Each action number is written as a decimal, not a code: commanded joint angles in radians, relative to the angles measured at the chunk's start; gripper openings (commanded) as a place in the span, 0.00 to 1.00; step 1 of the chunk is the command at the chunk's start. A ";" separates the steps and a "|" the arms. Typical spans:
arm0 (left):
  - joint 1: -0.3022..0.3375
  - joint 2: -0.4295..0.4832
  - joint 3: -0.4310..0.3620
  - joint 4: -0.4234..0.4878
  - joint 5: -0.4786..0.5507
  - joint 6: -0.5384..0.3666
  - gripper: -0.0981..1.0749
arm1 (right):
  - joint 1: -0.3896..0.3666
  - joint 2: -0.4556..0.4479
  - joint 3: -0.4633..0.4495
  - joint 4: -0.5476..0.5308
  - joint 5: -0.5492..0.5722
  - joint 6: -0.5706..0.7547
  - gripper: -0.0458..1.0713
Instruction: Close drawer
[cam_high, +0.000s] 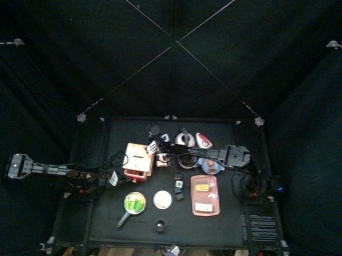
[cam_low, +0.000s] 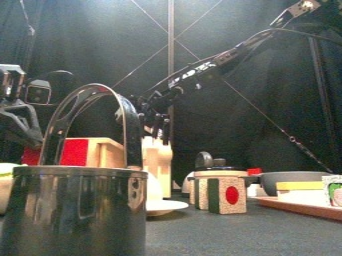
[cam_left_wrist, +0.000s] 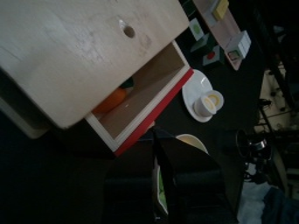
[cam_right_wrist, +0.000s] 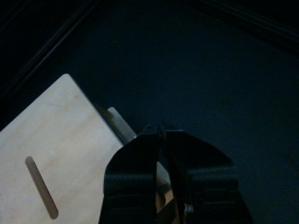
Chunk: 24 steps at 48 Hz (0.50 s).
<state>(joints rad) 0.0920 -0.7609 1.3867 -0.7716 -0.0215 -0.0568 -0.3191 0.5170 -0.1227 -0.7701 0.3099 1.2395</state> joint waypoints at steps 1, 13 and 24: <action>0.018 0.005 -0.021 0.005 -0.031 0.003 0.41 | -0.002 -0.025 -0.011 -0.002 -0.005 -0.002 0.47; 0.063 0.005 -0.029 0.029 -0.072 0.003 0.41 | 0.003 -0.025 -0.008 -0.003 -0.026 -0.002 0.47; 0.123 0.054 -0.058 0.063 -0.087 0.003 0.41 | 0.003 -0.025 -0.002 -0.002 -0.026 -0.002 0.47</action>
<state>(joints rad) 0.1902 -0.7317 1.3668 -0.7256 -0.0966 -0.0568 -0.3160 0.5170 -0.1166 -0.7701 0.2899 1.2395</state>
